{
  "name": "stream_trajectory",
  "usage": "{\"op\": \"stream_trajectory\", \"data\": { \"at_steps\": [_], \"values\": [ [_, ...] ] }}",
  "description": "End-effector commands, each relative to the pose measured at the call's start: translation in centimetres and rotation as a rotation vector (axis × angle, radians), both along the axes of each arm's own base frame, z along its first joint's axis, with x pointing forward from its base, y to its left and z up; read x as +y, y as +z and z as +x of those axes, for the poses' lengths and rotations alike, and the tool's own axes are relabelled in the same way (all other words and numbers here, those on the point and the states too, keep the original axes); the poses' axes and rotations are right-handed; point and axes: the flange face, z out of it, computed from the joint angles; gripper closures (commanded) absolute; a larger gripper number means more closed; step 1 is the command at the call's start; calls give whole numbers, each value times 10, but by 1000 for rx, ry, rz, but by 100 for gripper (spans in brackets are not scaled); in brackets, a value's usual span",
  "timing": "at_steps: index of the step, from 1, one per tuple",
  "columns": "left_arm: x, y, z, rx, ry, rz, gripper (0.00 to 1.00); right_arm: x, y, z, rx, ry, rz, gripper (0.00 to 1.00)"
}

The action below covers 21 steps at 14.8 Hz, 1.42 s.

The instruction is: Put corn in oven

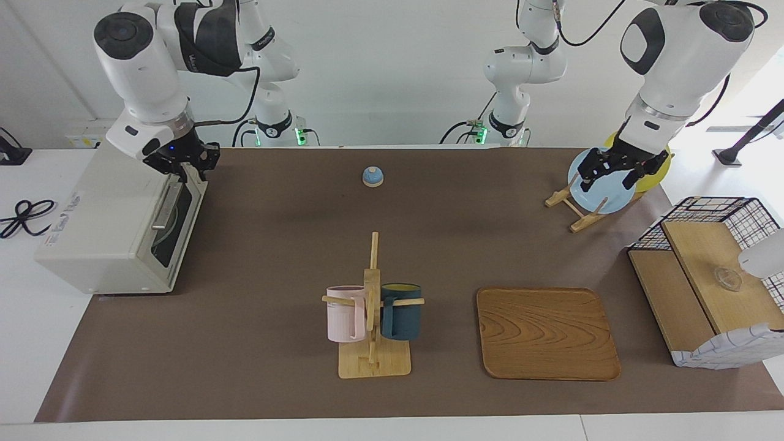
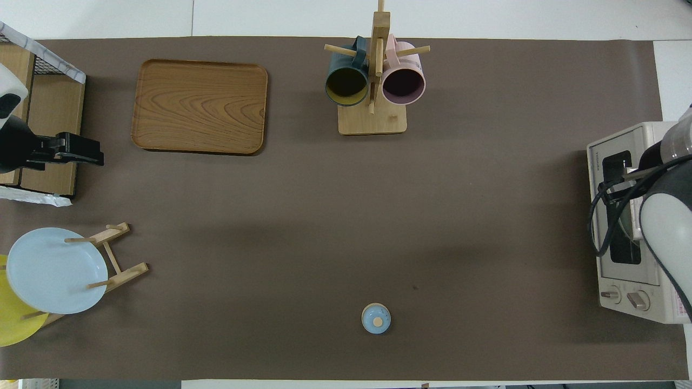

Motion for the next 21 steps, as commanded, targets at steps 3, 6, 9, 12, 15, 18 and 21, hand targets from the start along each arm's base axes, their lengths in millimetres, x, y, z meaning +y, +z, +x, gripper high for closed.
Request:
{"op": "stream_trajectory", "data": {
  "at_steps": [3,6,9,12,15,18,21],
  "values": [
    [2,1,-2,-4,-1,-6,0,4,22,18,11,-23,61,35],
    [2,5,-4,-7,0,-6,0,5,20,16,14,-32,58,0],
    [3,7,-4,-10,2,-7,0,5,23,13,22,-51,57,0],
    [3,7,-4,-10,3,-7,0,5,24,9,28,-53,56,0],
    [3,7,-4,-10,3,-7,0,5,30,-3,-15,-89,54,0],
    [4,7,-4,-10,5,-7,0,4,30,-1,-20,-94,52,0],
    [3,7,-4,-10,3,-7,0,4,30,-1,-23,-95,54,0]
  ]
}}
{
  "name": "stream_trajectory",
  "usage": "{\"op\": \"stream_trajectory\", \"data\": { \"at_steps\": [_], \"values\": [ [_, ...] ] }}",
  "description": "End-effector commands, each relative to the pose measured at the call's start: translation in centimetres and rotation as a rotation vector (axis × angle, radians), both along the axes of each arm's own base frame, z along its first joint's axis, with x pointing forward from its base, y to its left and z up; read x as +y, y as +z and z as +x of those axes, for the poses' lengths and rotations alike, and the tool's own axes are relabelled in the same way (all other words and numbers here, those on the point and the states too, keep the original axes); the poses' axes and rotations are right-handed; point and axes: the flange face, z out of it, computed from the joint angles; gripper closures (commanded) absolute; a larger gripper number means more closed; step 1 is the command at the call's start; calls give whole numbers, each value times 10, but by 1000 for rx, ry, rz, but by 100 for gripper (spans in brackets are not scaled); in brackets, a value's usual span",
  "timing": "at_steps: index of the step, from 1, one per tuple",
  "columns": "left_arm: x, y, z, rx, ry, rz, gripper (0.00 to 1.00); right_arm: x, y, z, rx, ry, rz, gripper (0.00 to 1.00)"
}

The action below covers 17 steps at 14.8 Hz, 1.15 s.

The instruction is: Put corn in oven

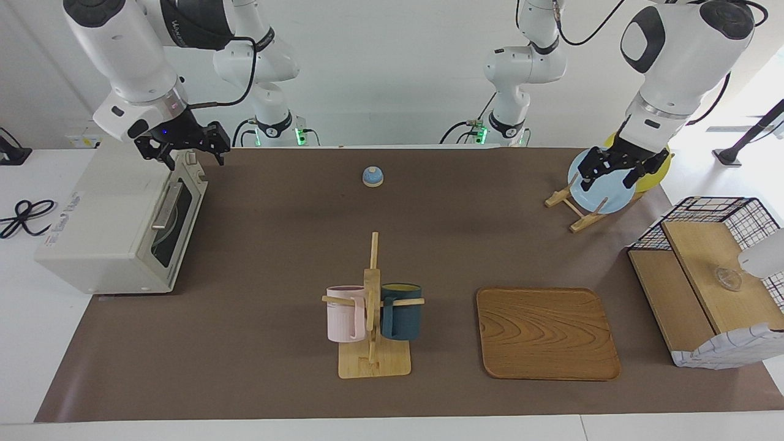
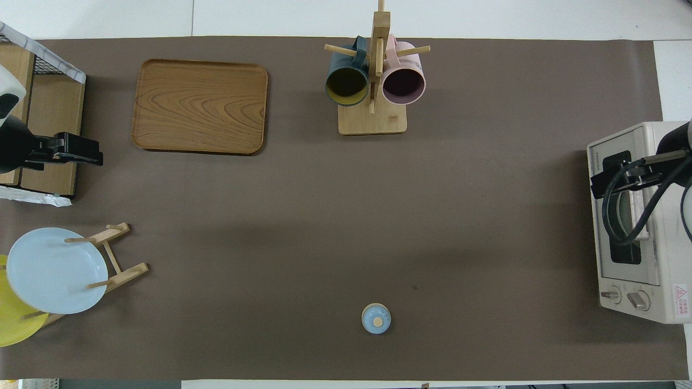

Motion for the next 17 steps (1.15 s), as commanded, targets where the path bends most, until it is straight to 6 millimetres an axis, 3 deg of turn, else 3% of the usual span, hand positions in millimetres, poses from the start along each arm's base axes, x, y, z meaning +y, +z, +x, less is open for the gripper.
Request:
{"op": "stream_trajectory", "data": {
  "at_steps": [1,17],
  "values": [
    [3,5,-3,-6,3,-6,0,-1,-2,-4,-16,-22,19,0],
    [3,5,-3,-6,3,-6,0,-3,-1,2,-46,-42,57,0]
  ]
}}
